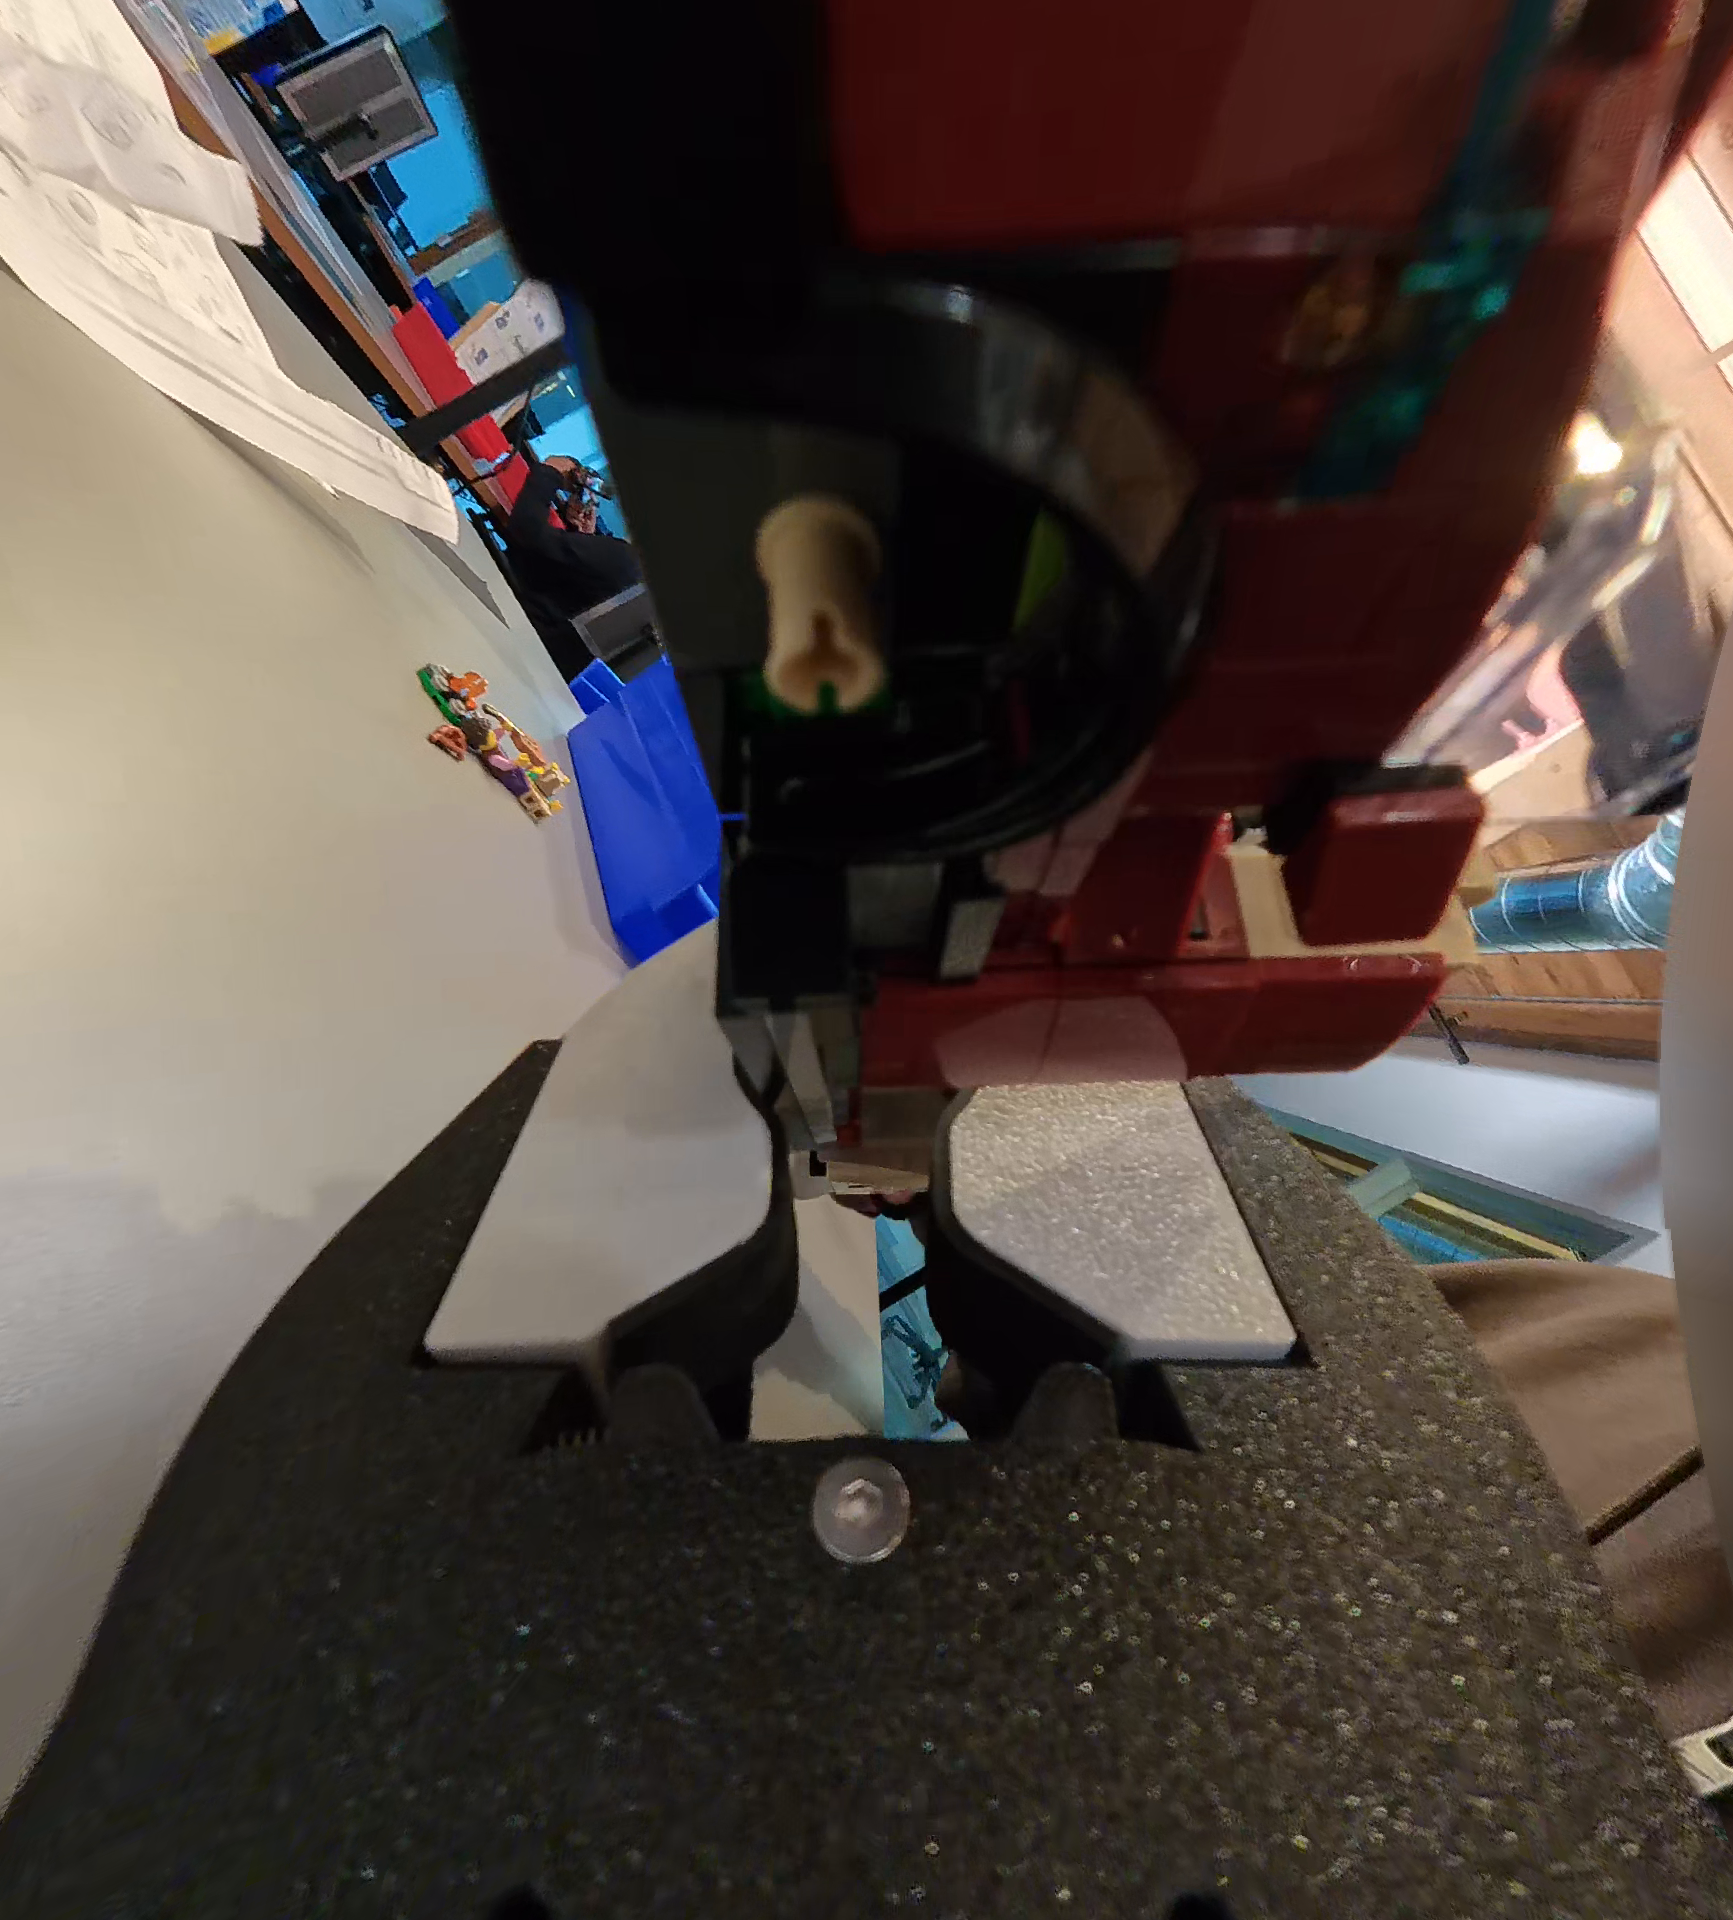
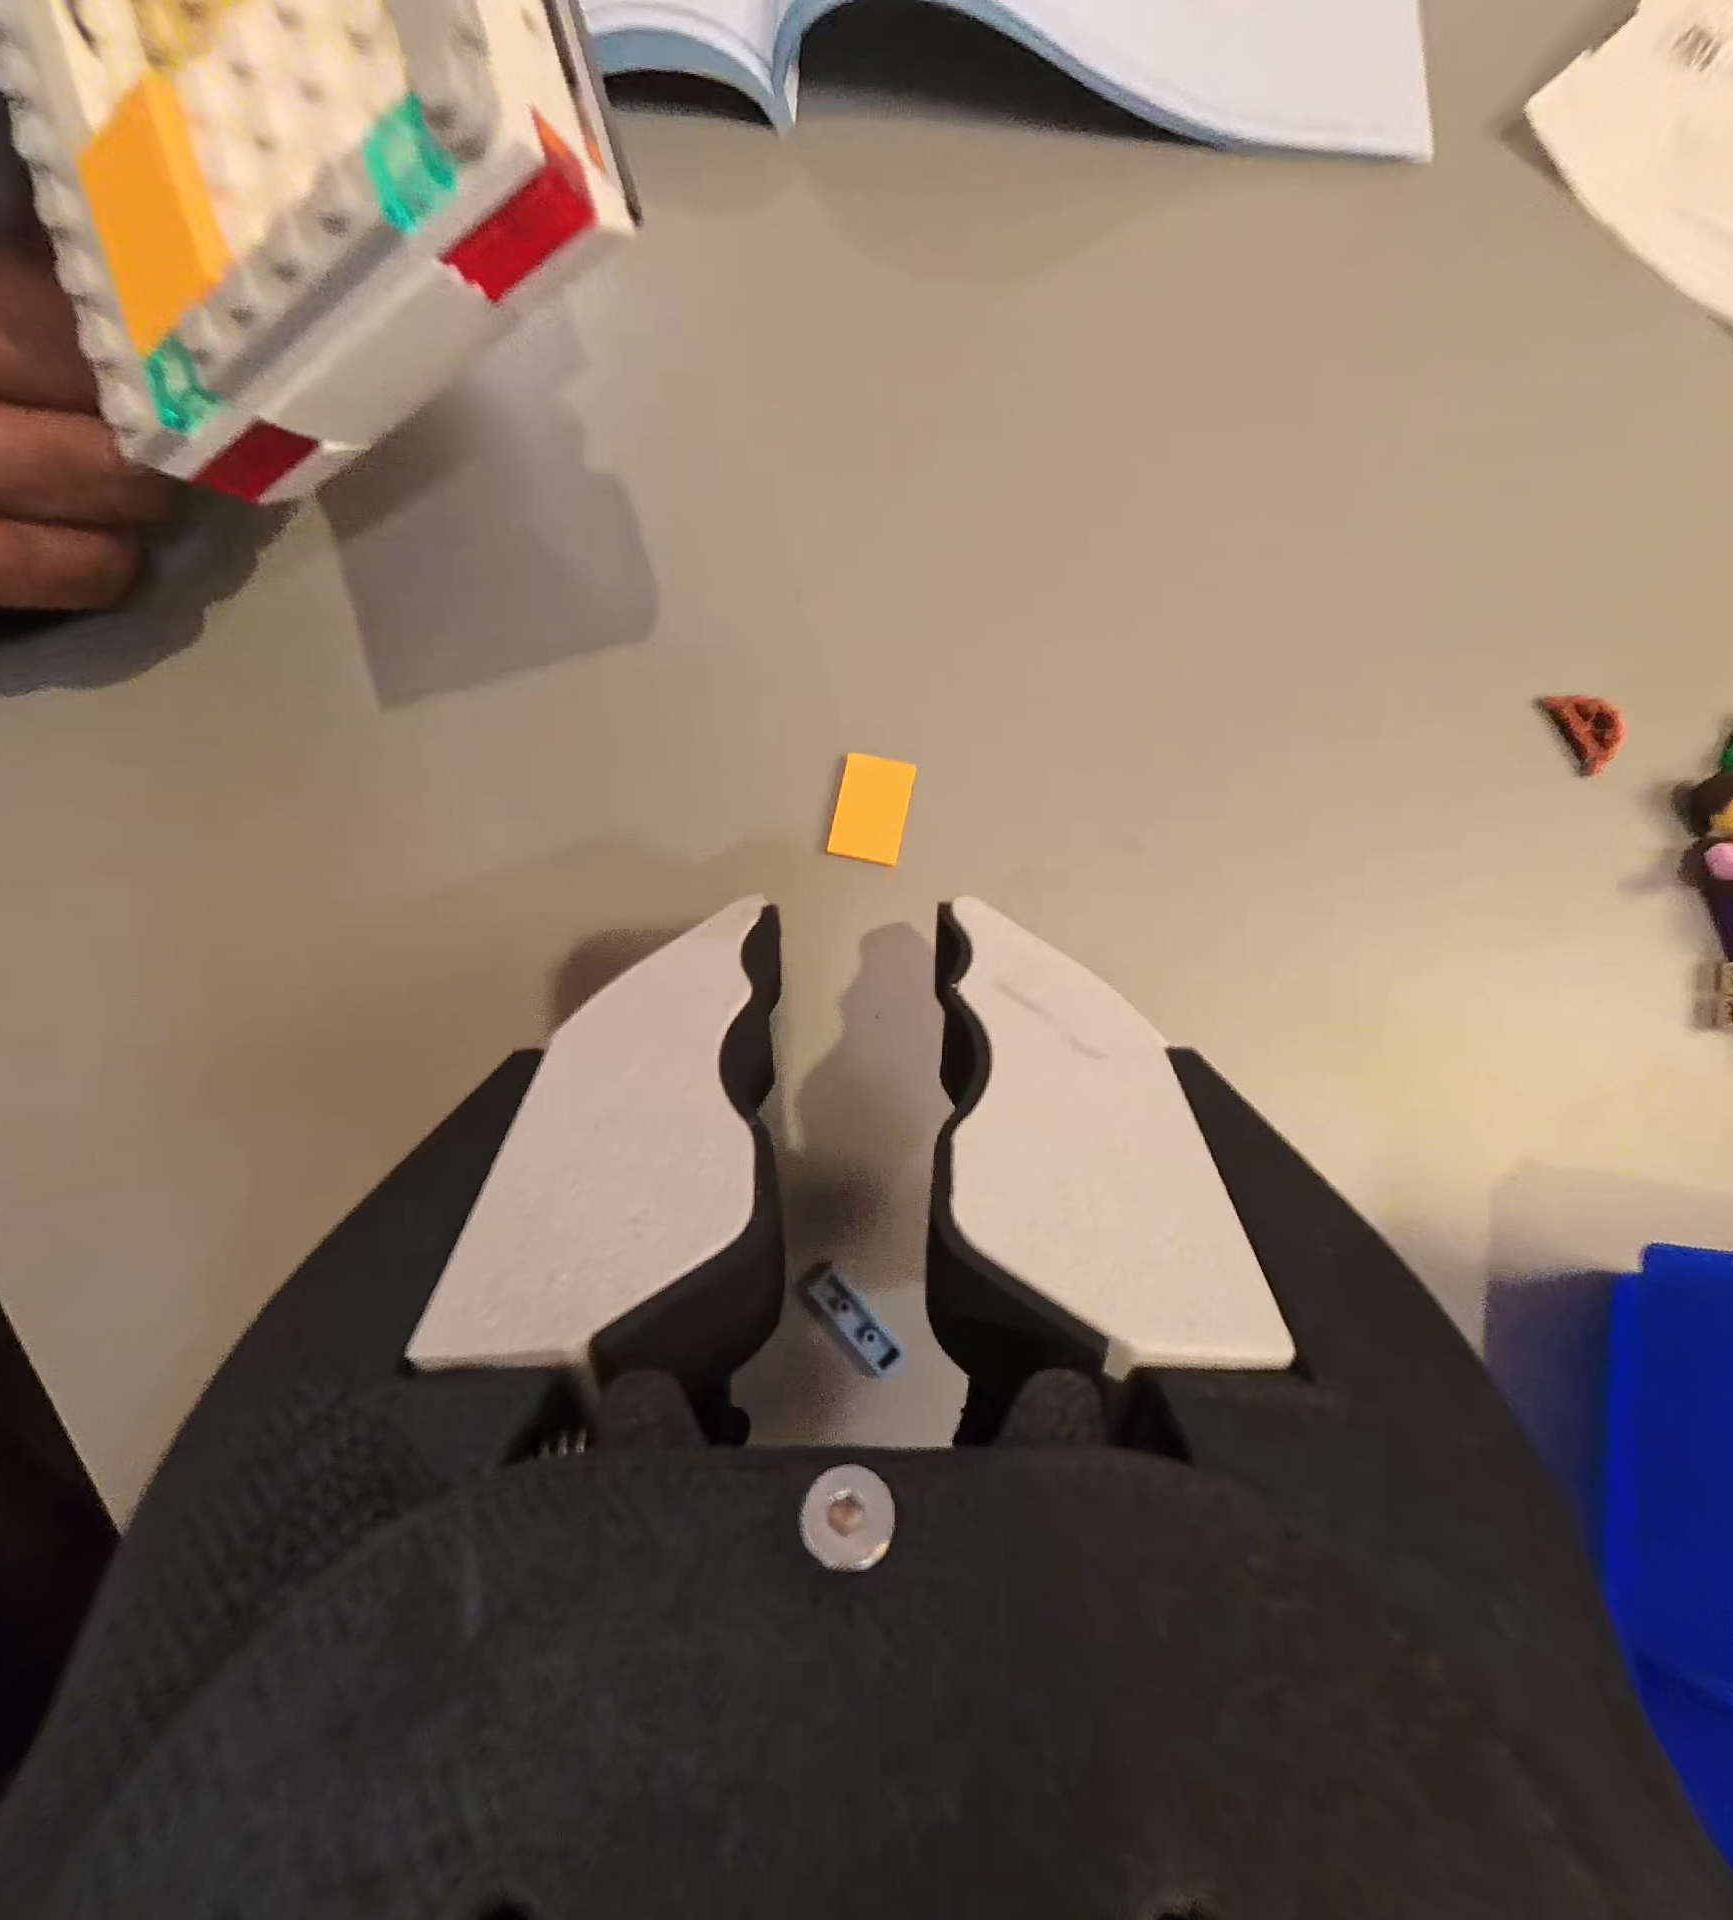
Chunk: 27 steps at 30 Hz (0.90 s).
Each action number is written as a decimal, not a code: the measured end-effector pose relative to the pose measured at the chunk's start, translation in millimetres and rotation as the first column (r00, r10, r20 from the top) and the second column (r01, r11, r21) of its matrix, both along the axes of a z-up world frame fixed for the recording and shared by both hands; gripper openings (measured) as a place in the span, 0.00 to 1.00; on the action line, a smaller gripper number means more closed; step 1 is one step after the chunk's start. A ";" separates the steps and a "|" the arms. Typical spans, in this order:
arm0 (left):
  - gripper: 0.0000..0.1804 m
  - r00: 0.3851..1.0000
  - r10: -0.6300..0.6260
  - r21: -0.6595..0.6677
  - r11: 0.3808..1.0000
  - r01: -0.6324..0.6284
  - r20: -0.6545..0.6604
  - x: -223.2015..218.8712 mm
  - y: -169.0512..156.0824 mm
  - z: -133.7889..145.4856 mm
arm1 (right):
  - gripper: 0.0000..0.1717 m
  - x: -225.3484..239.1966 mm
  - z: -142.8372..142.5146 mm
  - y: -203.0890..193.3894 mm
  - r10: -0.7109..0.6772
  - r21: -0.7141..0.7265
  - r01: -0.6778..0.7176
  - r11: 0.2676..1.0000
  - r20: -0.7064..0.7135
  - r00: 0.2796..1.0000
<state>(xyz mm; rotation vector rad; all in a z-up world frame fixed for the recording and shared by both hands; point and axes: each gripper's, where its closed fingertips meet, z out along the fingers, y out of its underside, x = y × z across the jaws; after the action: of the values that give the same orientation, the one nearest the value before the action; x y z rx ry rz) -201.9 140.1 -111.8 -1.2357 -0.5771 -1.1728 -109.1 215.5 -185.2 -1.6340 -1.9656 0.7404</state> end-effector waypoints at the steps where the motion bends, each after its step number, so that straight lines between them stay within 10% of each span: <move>1: 0.13 1.000 0.004 -0.007 1.000 -0.004 0.004 -1.4 0.0 -1.0 | 0.16 -1.3 -5.3 0.0 -0.017 -0.006 0.017 1.000 0.022 1.000; 27: 0.13 0.977 -0.048 -0.149 0.986 0.080 0.210 -9.5 1.2 -27.2 | 0.09 -34.8 -23.9 -1.2 -0.045 -0.051 0.051 0.997 0.114 0.992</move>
<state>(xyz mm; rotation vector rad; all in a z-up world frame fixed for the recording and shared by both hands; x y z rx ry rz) -211.4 141.3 -139.0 -1.2815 -0.8013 -1.3403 -143.8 214.2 -209.1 -1.7845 -1.9916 0.7027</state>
